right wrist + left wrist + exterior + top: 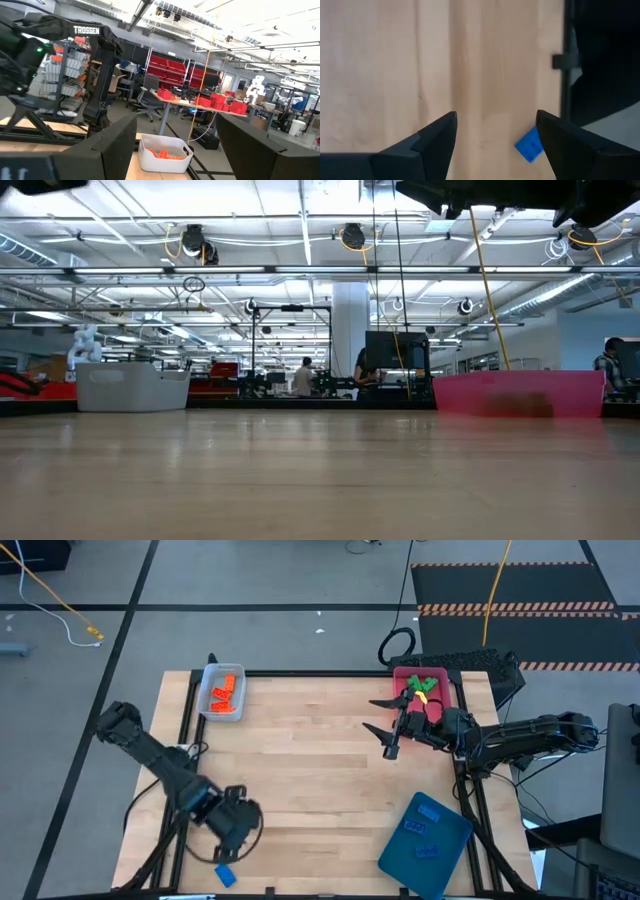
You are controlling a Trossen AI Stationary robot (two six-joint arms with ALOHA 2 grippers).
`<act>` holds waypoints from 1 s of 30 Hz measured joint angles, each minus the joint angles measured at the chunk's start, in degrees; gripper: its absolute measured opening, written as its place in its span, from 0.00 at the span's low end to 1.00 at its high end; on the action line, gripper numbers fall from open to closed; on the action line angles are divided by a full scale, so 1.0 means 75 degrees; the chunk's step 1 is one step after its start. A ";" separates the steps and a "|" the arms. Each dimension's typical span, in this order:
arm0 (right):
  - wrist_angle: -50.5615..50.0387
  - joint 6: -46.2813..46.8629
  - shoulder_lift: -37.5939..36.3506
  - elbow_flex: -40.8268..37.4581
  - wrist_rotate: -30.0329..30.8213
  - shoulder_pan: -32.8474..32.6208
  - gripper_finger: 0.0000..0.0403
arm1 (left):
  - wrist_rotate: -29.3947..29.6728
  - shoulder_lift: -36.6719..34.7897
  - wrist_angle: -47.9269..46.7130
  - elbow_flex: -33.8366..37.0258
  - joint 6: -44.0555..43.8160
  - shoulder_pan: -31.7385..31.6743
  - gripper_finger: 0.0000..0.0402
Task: Sort & place blocks by color
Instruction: Put the blue gamepiece into the blue bin
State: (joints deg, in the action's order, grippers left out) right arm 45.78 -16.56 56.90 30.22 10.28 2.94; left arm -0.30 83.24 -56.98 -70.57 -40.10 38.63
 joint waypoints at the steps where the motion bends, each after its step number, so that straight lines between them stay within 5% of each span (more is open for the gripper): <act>1: 0.0000 0.0003 0.0000 0.0000 0.0000 0.0000 0.66 | 0.0012 0.0040 0.0004 -0.0003 -0.0169 0.0172 0.67; 10: 0.0002 -0.0003 0.0000 0.0000 0.0003 -0.0003 0.66 | -0.0808 0.1206 -0.0009 0.0000 -0.0356 0.1375 0.67; 30: -0.0076 -0.0026 0.0000 0.0000 0.0015 -0.0006 0.66 | -0.1369 0.2766 0.0844 -0.0012 0.1740 0.2124 0.67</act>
State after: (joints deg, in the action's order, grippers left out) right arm 45.21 -16.75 56.90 30.22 10.39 2.90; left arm -10.56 103.99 -50.65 -70.65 -27.05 54.57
